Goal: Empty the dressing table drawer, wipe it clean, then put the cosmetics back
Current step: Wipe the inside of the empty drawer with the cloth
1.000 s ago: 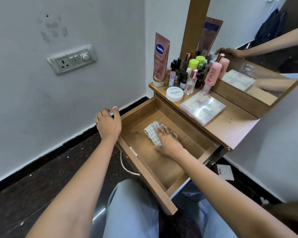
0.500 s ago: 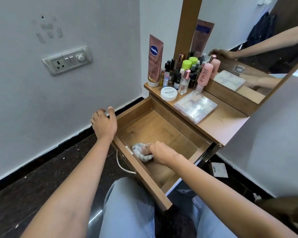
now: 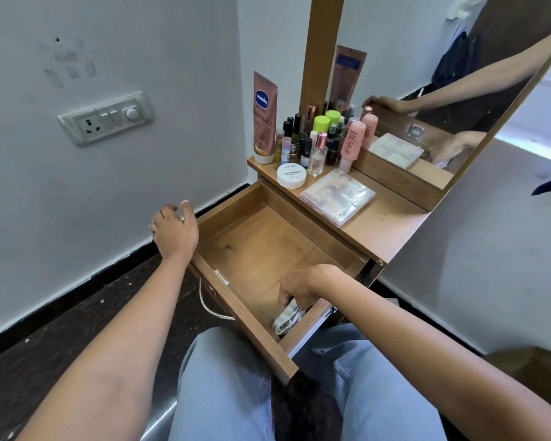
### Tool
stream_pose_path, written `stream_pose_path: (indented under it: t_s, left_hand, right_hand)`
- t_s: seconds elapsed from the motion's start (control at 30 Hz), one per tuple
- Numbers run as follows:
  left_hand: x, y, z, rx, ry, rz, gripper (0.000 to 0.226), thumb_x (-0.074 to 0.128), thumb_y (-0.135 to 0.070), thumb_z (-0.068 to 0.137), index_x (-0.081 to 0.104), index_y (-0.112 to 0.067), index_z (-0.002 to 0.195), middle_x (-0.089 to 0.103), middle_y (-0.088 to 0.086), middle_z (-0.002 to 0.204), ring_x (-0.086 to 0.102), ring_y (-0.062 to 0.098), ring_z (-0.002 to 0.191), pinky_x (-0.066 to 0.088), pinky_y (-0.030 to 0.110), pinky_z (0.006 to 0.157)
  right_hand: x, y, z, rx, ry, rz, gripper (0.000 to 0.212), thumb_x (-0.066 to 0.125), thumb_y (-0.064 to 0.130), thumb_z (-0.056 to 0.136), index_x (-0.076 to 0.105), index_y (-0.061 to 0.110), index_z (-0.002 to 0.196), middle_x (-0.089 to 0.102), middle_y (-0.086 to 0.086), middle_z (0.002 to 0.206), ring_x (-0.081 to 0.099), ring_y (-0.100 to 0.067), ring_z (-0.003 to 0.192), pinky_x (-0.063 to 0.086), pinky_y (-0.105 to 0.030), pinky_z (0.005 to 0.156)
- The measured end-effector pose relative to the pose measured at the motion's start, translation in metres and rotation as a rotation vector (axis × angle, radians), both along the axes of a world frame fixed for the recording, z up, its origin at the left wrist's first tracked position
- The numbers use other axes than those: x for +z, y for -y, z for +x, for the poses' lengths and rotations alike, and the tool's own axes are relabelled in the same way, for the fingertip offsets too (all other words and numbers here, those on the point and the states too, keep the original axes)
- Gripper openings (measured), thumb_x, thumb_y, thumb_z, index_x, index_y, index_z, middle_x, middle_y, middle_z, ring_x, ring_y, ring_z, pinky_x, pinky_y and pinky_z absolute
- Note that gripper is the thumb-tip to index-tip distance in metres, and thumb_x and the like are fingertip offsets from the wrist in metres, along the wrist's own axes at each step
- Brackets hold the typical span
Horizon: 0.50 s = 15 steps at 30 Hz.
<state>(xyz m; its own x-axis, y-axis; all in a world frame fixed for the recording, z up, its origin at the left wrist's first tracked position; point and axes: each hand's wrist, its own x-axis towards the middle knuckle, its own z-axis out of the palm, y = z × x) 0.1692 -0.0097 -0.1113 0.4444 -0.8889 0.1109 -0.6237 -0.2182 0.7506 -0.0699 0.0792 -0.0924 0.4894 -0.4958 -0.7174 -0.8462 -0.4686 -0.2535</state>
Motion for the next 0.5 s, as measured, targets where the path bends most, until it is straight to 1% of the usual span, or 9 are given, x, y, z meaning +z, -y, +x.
stream_pose_path:
  t_s: [0.07,0.13,0.17,0.2,0.27,0.3,0.37,0.43,0.5]
  left_hand:
    - [0.0,0.0,0.0,-0.002,0.006,0.0,0.06,0.028,-0.051,0.096,0.051,-0.003,0.126,0.05,0.019,0.131,0.041,0.036,0.124,0.033,0.047,0.102]
    - [-0.001,0.0,0.0,-0.001,0.015,0.0,0.062,0.028,-0.052,0.095,0.051,-0.003,0.125,0.05,0.019,0.13,0.041,0.037,0.123,0.034,0.048,0.103]
    - [-0.001,0.0,0.0,0.0,0.023,0.0,0.062,0.027,-0.052,0.095,0.051,-0.004,0.125,0.05,0.019,0.13,0.041,0.037,0.124,0.034,0.048,0.103]
    - [-0.001,0.001,0.0,0.001,0.034,-0.001,0.063,0.027,-0.053,0.094,0.051,-0.004,0.125,0.049,0.02,0.13,0.04,0.038,0.124,0.033,0.049,0.105]
    - [-0.002,0.002,0.001,0.004,0.066,-0.006,0.065,0.026,-0.054,0.093,0.051,-0.003,0.125,0.048,0.023,0.131,0.039,0.04,0.125,0.031,0.053,0.107]
    - [-0.002,0.003,0.001,0.003,0.08,-0.009,0.066,0.026,-0.054,0.093,0.051,-0.002,0.125,0.047,0.024,0.132,0.038,0.041,0.127,0.03,0.054,0.108]
    - [-0.003,0.004,0.002,0.002,0.098,-0.007,0.067,0.027,-0.054,0.092,0.052,-0.002,0.125,0.045,0.026,0.133,0.035,0.043,0.129,0.028,0.057,0.109]
    - [-0.003,0.003,0.001,0.007,0.103,0.005,0.067,0.026,-0.055,0.093,0.052,-0.002,0.125,0.043,0.027,0.135,0.034,0.044,0.13,0.027,0.058,0.109]
    - [-0.002,0.003,0.0,0.014,0.104,0.015,0.066,0.027,-0.054,0.094,0.051,-0.002,0.126,0.042,0.029,0.136,0.032,0.045,0.132,0.026,0.057,0.11]
  right_hand:
    - [0.007,0.005,0.003,0.044,-0.058,0.084,0.046,0.045,-0.011,0.082,0.066,0.016,0.113,0.062,-0.001,0.119,0.056,-0.023,0.107,0.049,-0.032,0.087]
    - [0.021,0.011,0.0,0.061,-0.045,0.174,0.038,0.051,-0.011,0.081,0.066,0.022,0.093,0.064,0.005,0.105,0.056,-0.022,0.098,0.047,-0.028,0.077]
    - [0.031,0.013,-0.004,0.045,-0.003,0.218,0.041,0.052,-0.011,0.081,0.064,0.028,0.086,0.063,0.009,0.098,0.057,-0.022,0.096,0.048,-0.03,0.078]
    - [0.043,0.013,-0.01,0.01,0.073,0.258,0.044,0.052,-0.012,0.08,0.063,0.031,0.084,0.064,0.01,0.094,0.058,-0.021,0.093,0.049,-0.033,0.081]
    - [0.067,0.006,-0.026,-0.076,0.3,0.303,0.042,0.05,-0.015,0.077,0.066,0.021,0.092,0.067,-0.002,0.095,0.061,-0.019,0.087,0.049,-0.038,0.08]
    - [0.076,0.0,-0.036,-0.121,0.433,0.285,0.039,0.05,-0.015,0.077,0.066,0.013,0.098,0.067,-0.011,0.098,0.061,-0.021,0.086,0.049,-0.041,0.078]
    - [0.097,-0.013,-0.061,-0.216,0.677,0.192,0.034,0.05,-0.016,0.08,0.062,0.002,0.106,0.061,-0.023,0.104,0.059,-0.039,0.083,0.048,-0.053,0.071]
    - [0.112,-0.021,-0.093,-0.327,0.853,0.039,0.035,0.051,-0.019,0.082,0.062,0.003,0.106,0.057,-0.021,0.107,0.053,-0.054,0.081,0.045,-0.064,0.065]
    - [0.124,-0.027,-0.127,-0.432,0.924,-0.163,0.037,0.053,-0.022,0.08,0.066,0.003,0.103,0.059,-0.015,0.106,0.054,-0.052,0.088,0.046,-0.066,0.069]
